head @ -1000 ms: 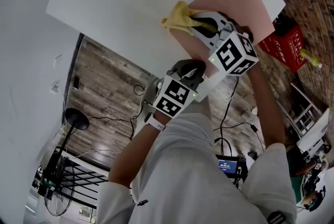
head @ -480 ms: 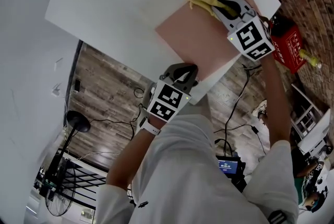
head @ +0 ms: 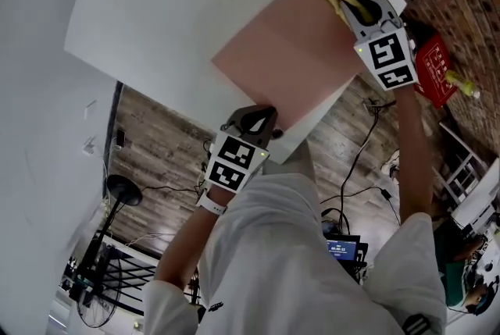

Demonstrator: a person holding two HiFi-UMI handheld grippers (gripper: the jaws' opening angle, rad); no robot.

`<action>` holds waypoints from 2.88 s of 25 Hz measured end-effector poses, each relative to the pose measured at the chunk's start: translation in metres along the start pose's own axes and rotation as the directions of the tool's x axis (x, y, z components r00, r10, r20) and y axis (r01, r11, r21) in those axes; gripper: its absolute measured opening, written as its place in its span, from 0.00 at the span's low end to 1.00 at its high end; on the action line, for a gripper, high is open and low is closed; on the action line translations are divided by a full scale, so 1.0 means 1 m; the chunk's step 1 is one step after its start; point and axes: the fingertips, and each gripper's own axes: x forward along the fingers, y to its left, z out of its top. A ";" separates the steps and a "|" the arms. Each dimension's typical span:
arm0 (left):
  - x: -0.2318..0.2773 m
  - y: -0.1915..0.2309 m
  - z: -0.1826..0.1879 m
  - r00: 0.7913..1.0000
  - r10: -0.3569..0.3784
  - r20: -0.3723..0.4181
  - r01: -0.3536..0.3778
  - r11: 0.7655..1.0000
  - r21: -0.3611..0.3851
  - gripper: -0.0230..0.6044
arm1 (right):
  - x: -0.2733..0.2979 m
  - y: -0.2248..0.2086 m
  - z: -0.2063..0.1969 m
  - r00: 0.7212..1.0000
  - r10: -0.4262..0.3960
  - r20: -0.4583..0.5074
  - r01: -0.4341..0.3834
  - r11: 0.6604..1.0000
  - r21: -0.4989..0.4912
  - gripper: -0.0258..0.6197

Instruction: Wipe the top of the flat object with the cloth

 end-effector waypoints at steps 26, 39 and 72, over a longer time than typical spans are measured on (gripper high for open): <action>0.073 0.032 0.112 0.995 0.098 -0.011 -0.097 0.990 0.106 0.06 | 0.045 -0.049 -0.024 0.949 0.307 0.068 -0.314 0.941 0.128 0.14; 0.072 0.038 0.110 0.996 0.084 -0.025 -0.081 0.993 0.084 0.06 | 0.022 -0.019 -0.056 0.870 0.494 0.011 -0.494 0.869 0.027 0.13; 0.073 0.038 0.117 0.998 0.039 -0.051 -0.033 0.992 0.120 0.06 | -0.094 0.095 -0.144 0.940 0.339 -0.048 -0.301 0.884 0.357 0.13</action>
